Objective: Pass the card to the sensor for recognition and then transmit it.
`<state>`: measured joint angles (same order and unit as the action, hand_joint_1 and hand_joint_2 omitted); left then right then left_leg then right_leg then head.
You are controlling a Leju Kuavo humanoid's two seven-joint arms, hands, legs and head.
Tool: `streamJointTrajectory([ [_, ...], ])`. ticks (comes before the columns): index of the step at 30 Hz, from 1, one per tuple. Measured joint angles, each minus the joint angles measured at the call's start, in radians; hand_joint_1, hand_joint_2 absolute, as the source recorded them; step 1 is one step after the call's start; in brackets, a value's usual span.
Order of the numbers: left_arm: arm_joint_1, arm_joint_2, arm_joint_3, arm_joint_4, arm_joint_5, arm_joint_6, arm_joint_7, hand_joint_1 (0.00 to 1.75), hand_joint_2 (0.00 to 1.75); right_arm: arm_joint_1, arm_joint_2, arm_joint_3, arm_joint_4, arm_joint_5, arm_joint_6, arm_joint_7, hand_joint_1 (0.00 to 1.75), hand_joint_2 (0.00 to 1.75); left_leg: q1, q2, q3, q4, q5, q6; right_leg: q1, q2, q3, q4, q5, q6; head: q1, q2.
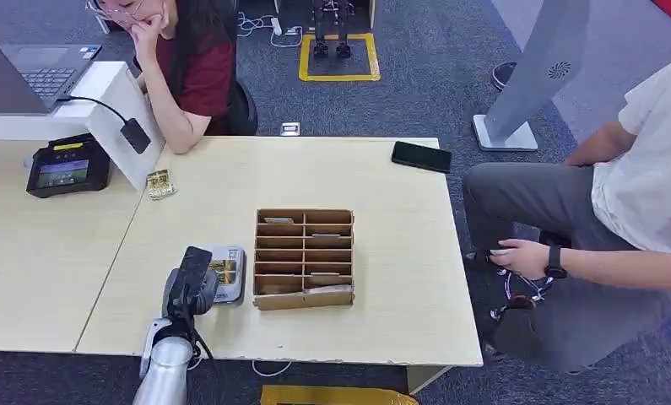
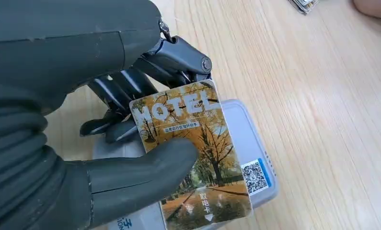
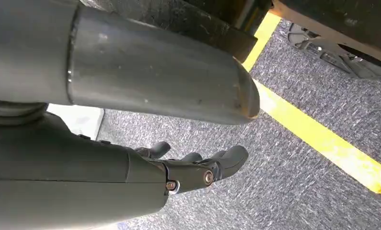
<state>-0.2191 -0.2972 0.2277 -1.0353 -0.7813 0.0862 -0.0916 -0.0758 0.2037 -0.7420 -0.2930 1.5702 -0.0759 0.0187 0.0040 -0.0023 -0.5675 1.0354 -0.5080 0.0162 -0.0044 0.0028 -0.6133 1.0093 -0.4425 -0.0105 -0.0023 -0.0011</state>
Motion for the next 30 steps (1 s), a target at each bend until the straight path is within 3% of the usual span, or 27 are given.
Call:
streamJointTrajectory([
  [9,-0.063,0.002,0.006,0.132,-0.092,0.073,-0.011,1.75,1.75,-0.008,0.0,0.021,0.001,0.0,0.004,0.006,0.0,0.0,0.0,-0.002,0.0,0.0,0.001,0.001,0.0,-0.003,0.001,0.0,0.0,0.0,0.0,0.0],
  [18,-0.072,0.002,0.006,0.148,-0.096,0.081,-0.015,1.75,1.75,-0.009,0.0,0.023,0.001,0.0,0.005,0.007,0.0,0.0,0.0,-0.003,0.0,0.0,0.001,0.001,0.0,-0.003,0.002,0.0,0.0,0.0,0.0,0.0],
  [21,-0.12,0.003,0.016,0.239,-0.125,0.115,-0.024,1.75,1.75,-0.014,0.0,0.035,0.001,0.0,0.006,0.011,0.0,0.0,0.0,-0.005,0.002,0.0,0.001,0.001,-0.001,-0.005,0.004,0.0,0.0,0.0,0.0,0.0],
  [22,-0.132,0.007,-0.022,0.308,-0.354,0.23,0.034,1.75,1.75,-0.011,0.0,0.035,0.002,-0.008,-0.009,0.006,0.0,0.0,-0.002,-0.005,0.006,-0.001,0.001,0.001,-0.002,-0.005,0.008,0.0,0.0,0.001,0.0,0.0],
  [23,-0.135,0.006,-0.044,0.353,-0.43,0.293,0.037,1.75,1.75,-0.008,0.0,0.035,0.003,-0.007,-0.016,-0.002,0.0,0.0,-0.002,-0.005,0.009,-0.001,0.001,0.002,-0.002,-0.005,0.011,0.0,-0.001,0.001,0.0,0.0],
  [30,-0.157,0.005,-0.088,0.437,-0.495,0.327,0.039,1.75,1.75,-0.006,0.0,0.027,0.006,-0.002,-0.018,-0.004,0.0,0.0,-0.002,-0.01,0.014,-0.001,0.002,0.002,-0.002,-0.009,0.018,0.0,-0.002,0.003,0.0,0.0],
])
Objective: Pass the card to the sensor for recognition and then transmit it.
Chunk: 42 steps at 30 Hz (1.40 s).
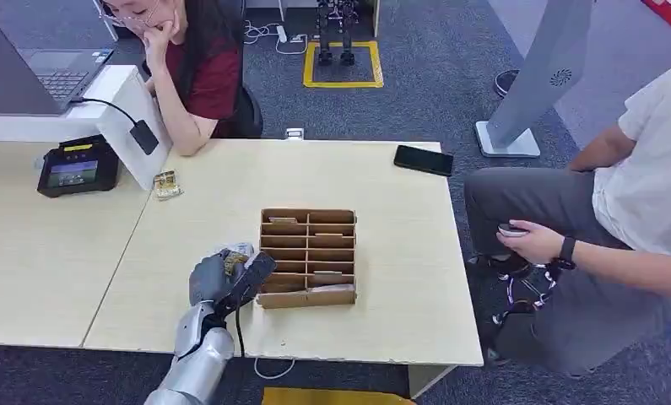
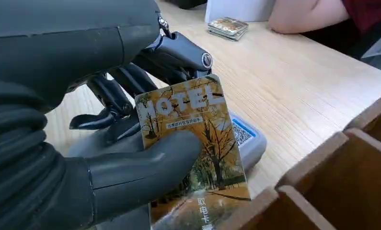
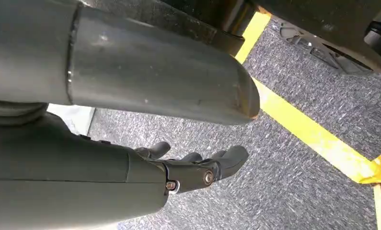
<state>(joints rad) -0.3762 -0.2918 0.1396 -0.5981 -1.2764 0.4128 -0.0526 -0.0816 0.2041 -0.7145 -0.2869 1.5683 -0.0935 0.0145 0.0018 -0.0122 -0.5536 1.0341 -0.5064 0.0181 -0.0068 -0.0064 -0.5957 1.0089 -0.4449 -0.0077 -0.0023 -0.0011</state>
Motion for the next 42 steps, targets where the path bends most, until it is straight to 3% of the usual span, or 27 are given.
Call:
streamJointTrajectory([
  [3,-0.002,0.0,-0.006,0.009,0.003,-0.002,-0.016,1.75,1.75,0.0,0.0,-0.004,0.0,0.0,-0.001,0.0,0.0,0.0,0.0,-0.001,0.001,0.0,0.001,0.0,0.0,-0.001,0.002,0.0,0.0,0.0,0.0,0.0],
  [6,0.001,-0.006,-0.006,0.008,0.054,-0.014,-0.079,1.75,1.75,0.002,0.0,-0.007,0.001,0.001,-0.002,-0.003,0.0,0.0,0.0,-0.002,0.001,0.0,0.002,0.0,0.0,-0.002,0.002,0.0,0.001,0.0,0.0,0.0],
  [9,0.013,-0.018,-0.005,-0.007,0.16,-0.083,-0.152,1.75,1.75,0.002,0.0,-0.009,0.002,0.001,-0.002,-0.007,0.0,0.0,0.0,-0.003,0.001,0.0,0.002,0.001,-0.001,-0.003,0.002,0.0,0.001,0.001,0.0,0.0],
  [15,0.062,-0.043,-0.001,-0.171,0.453,-0.295,-0.2,1.75,1.75,0.005,0.0,-0.01,0.002,0.001,0.0,-0.016,0.0,0.0,0.0,-0.002,-0.002,0.0,0.002,0.001,-0.001,-0.002,-0.002,0.0,0.002,0.0,0.0,0.0],
  [22,0.09,-0.04,-0.008,-0.409,0.698,-0.375,-0.213,1.75,1.75,0.009,-0.001,-0.011,0.002,0.001,-0.001,-0.018,0.0,0.0,0.0,0.0,-0.008,0.001,0.003,0.0,0.0,0.0,-0.009,0.0,0.004,0.0,0.0,0.0],
  [28,0.097,-0.037,-0.016,-0.517,0.729,-0.378,-0.211,1.75,1.75,0.009,-0.001,-0.011,0.002,0.001,-0.001,-0.018,0.0,0.0,0.0,0.0,-0.011,0.001,0.003,0.0,0.0,0.001,-0.012,0.0,0.004,0.0,0.0,0.0],
  [35,0.096,-0.029,-0.013,-0.695,0.818,-0.299,-0.256,1.75,1.75,0.008,-0.001,-0.004,0.002,0.001,0.003,-0.014,0.0,0.0,0.0,0.0,-0.012,0.001,0.003,0.0,0.0,0.001,-0.013,0.0,0.004,0.0,0.0,0.0],
  [42,0.094,-0.029,-0.012,-0.797,0.742,-0.266,-0.271,1.75,1.75,0.006,-0.001,0.005,0.003,0.001,0.003,-0.014,0.0,0.0,0.0,0.001,-0.012,0.001,0.003,0.0,0.0,0.001,-0.013,0.0,0.004,0.0,0.0,0.0],
])
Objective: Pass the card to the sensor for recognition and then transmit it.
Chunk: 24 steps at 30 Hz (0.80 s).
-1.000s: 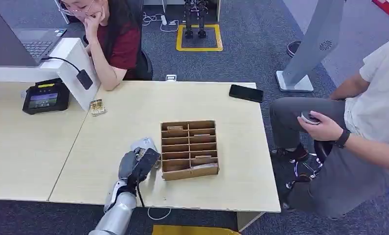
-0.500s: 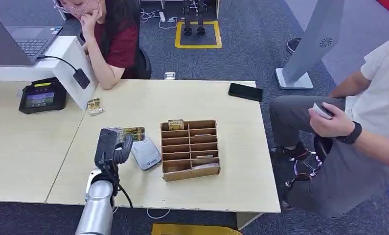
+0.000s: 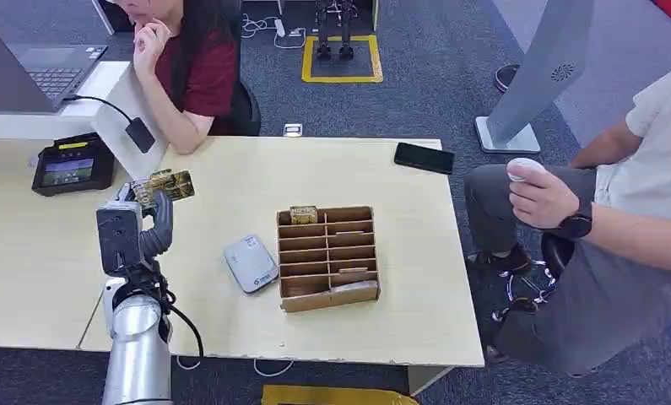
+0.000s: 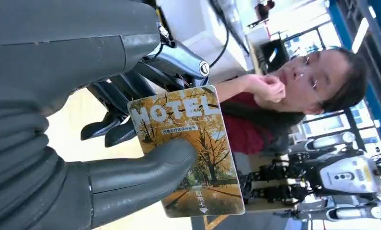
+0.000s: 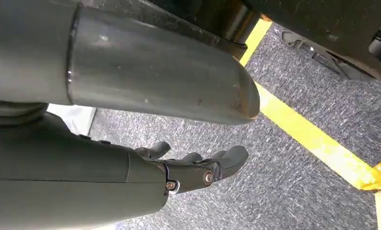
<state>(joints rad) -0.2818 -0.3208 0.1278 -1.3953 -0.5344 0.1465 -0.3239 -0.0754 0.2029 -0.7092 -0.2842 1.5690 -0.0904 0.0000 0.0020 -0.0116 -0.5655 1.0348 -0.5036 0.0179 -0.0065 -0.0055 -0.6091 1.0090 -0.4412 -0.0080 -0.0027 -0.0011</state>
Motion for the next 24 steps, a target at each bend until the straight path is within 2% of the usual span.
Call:
streamJointTrajectory([
  [3,0.0,0.0,0.0,-0.018,-0.048,0.014,-0.001,1.75,1.75,0.0,0.0,0.004,0.001,0.0,0.0,0.0,0.0,0.0,0.0,0.0,0.0,0.0,0.0,0.0,0.0,0.0,0.0,0.0,0.0,0.0,0.0,0.0],
  [5,-0.002,0.001,-0.001,-0.025,-0.182,0.069,-0.002,1.75,1.75,-0.001,0.0,0.011,0.001,0.0,0.001,0.0,0.0,0.0,0.0,0.0,0.0,0.0,0.0,0.0,0.0,0.0,0.0,0.0,0.0,0.0,0.0,0.0],
  [6,-0.007,0.002,-0.003,-0.026,-0.298,0.116,-0.002,1.75,1.75,-0.001,0.0,0.016,0.002,0.0,0.002,0.0,0.0,0.0,0.0,0.0,0.0,0.0,0.0,0.0,0.0,0.0,0.0,0.0,0.0,0.0,0.001,0.0],
  [8,-0.021,0.002,-0.005,-0.026,-0.453,0.194,-0.004,1.75,1.75,-0.004,0.0,0.026,0.003,0.0,0.003,-0.002,0.0,0.0,0.0,0.0,0.0,0.0,0.0,0.0,0.0,0.0,0.0,0.0,0.0,0.0,0.0,0.0],
  [10,-0.041,0.009,-0.015,-0.02,-0.617,0.3,-0.003,1.75,1.75,-0.007,0.0,0.042,0.006,0.0,0.002,-0.004,0.0,0.0,0.0,0.0,0.0,0.0,0.0,0.0,0.0,0.001,-0.001,0.0,0.0,0.0,0.0,0.0],
  [12,-0.067,0.019,-0.022,-0.002,-0.716,0.365,0.005,1.75,1.75,-0.011,0.0,0.054,0.008,0.001,0.002,-0.007,0.0,0.0,0.0,0.0,0.0,0.0,0.0,0.0,0.0,0.001,0.0,0.0,0.0,0.0,0.0,0.0],
  [20,-0.157,0.086,-0.029,0.123,-0.977,0.462,0.122,1.75,1.75,-0.013,-0.003,0.083,0.014,0.001,0.003,-0.025,0.0,0.0,0.0,0.001,0.0,0.0,0.0,0.0,0.0,0.002,-0.001,0.0,0.0,0.0,0.001,0.0],
  [24,-0.182,0.108,-0.033,0.168,-0.998,0.48,0.137,1.75,1.75,-0.015,-0.005,0.089,0.016,0.001,0.003,-0.031,0.0,0.0,0.0,0.001,0.0,0.0,0.0,0.0,0.0,0.003,-0.001,0.0,0.0,0.0,0.001,0.0],
])
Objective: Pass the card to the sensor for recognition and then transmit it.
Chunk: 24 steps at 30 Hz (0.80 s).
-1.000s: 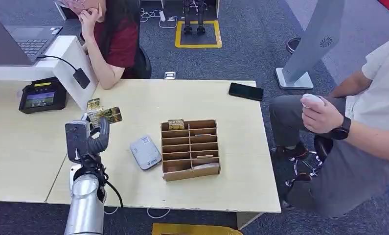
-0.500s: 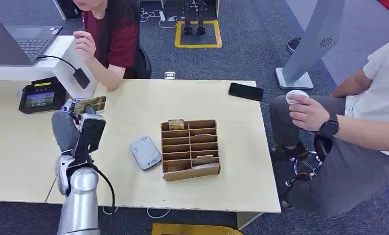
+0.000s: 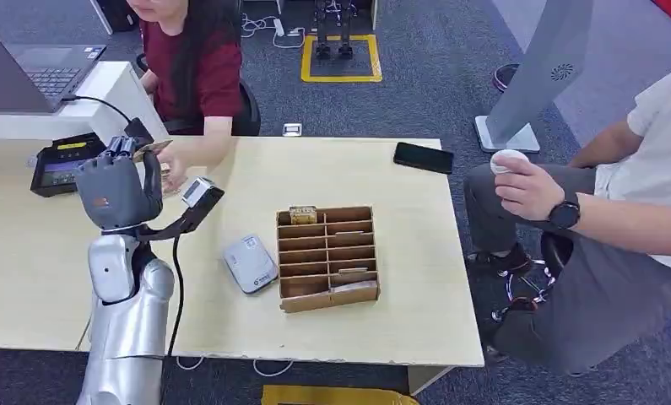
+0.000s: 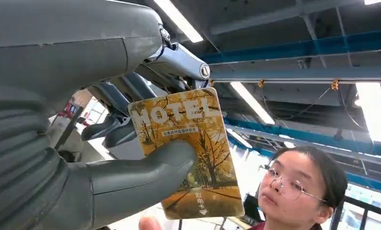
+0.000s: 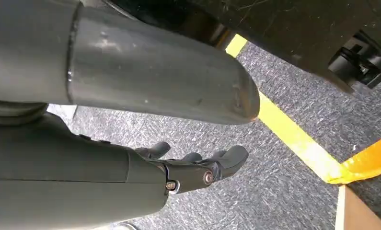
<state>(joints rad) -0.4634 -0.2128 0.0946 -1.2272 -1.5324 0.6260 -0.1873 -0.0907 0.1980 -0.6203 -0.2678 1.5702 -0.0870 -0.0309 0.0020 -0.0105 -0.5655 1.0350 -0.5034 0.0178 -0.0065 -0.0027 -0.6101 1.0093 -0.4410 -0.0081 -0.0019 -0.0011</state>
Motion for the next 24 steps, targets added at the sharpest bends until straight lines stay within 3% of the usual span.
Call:
streamJointTrajectory([
  [11,-0.012,0.02,-0.004,0.04,-0.017,0.002,0.008,1.75,1.75,-0.002,-0.002,0.002,0.003,0.0,0.0,-0.007,0.0,0.0,0.0,0.0,0.0,0.0,0.0,0.0,0.0,0.0,0.0,0.0,0.0,0.0,0.0,0.0],
  [12,-0.012,0.02,-0.004,0.041,-0.014,0.001,0.008,0.0,1.75,-0.002,-0.002,0.002,0.003,0.0,-0.001,-0.007,0.0,1.75,0.0,0.0,0.0,0.0,0.0,0.0,0.0,0.0,0.0,0.0,0.0,0.0,0.0,0.0],
  [18,-0.012,0.02,-0.005,0.046,0.054,-0.011,0.001,0.0,1.75,-0.002,-0.003,0.002,0.005,0.0,-0.002,-0.009,0.0,1.75,0.0,0.0,0.0,0.0,0.0,0.0,0.0,0.001,-0.001,0.0,0.0,0.0,0.0,0.0],
  [24,-0.012,0.018,-0.005,0.046,0.054,-0.052,-0.001,0.0,1.75,-0.002,-0.003,0.002,0.006,0.0,-0.003,-0.008,0.0,1.75,0.0,0.001,-0.001,0.0,0.0,0.0,0.0,0.001,-0.001,0.0,0.0,0.0,0.0,0.0],
])
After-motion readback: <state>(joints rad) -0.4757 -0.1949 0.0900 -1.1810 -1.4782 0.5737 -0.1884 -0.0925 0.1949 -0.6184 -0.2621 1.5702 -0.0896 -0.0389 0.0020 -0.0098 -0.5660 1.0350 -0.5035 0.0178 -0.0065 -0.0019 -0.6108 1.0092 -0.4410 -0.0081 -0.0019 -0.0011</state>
